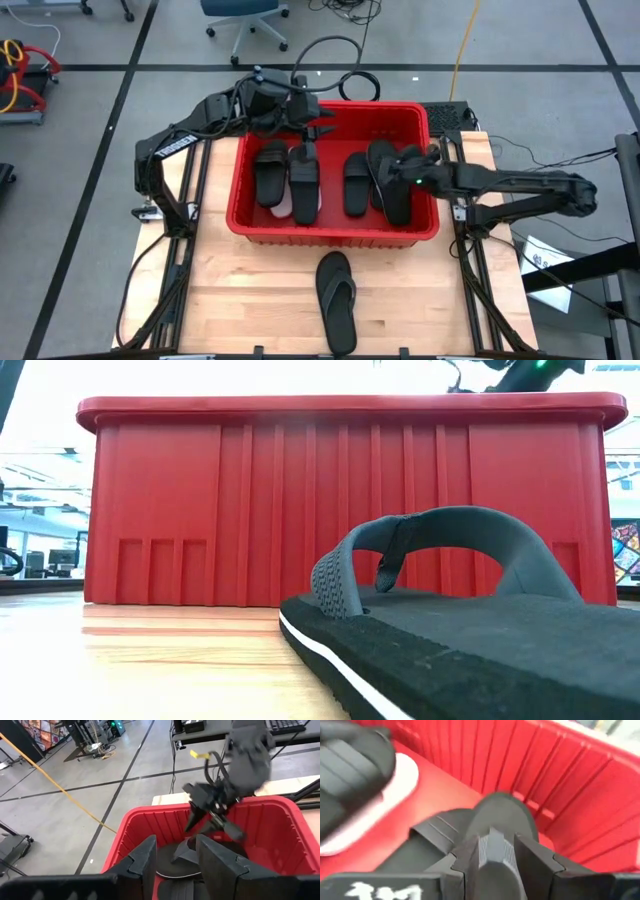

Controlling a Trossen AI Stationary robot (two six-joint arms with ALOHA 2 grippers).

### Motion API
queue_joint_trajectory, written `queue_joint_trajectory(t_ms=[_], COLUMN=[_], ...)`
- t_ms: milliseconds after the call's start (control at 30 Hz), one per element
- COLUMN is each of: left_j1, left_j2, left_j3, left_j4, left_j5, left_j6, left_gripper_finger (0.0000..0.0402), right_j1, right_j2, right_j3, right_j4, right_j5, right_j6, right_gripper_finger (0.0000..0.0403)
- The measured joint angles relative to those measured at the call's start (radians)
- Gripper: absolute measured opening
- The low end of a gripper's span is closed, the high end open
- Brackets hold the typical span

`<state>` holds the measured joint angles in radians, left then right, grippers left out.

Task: Pick and place slides into bin
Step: Put the slipper into the bin

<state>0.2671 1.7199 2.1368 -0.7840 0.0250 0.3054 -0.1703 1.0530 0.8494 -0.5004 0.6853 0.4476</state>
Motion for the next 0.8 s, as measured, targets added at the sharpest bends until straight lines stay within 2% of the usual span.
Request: queue_joint_trajectory(t_ms=[100,267,400,600,800], left_j1=[-0.014,-0.060,-0.108,-0.165,-0.219], left_j2=[-0.021,-0.051,-0.083,-0.118,-0.146], left_j3=[-0.001,-0.001,-0.001,0.000,0.000], left_j4=[-0.024,-0.096,-0.127,-0.151,-0.173], left_j5=[-0.015,-0.136,-0.201,-0.244,-0.250], left_j6=[0.001,0.007,-0.003,-0.063,-0.168], left_gripper_finger=[0.0138,0.0138,0.0138,0.0138,0.0138], right_j1=[0.001,0.016,0.051,0.145,0.230], right_j2=[-0.075,-0.194,-0.264,-0.294,-0.293], right_j3=[0.000,0.000,0.001,0.002,0.002], right_j4=[0.027,0.080,0.134,0.139,0.129], right_j5=[-0.055,-0.131,-0.261,-0.453,-0.481], right_j6=[-0.072,-0.219,-0.384,-0.588,-0.628], right_gripper_finger=[0.0116,0.0115,0.0115,0.0116,0.0116])
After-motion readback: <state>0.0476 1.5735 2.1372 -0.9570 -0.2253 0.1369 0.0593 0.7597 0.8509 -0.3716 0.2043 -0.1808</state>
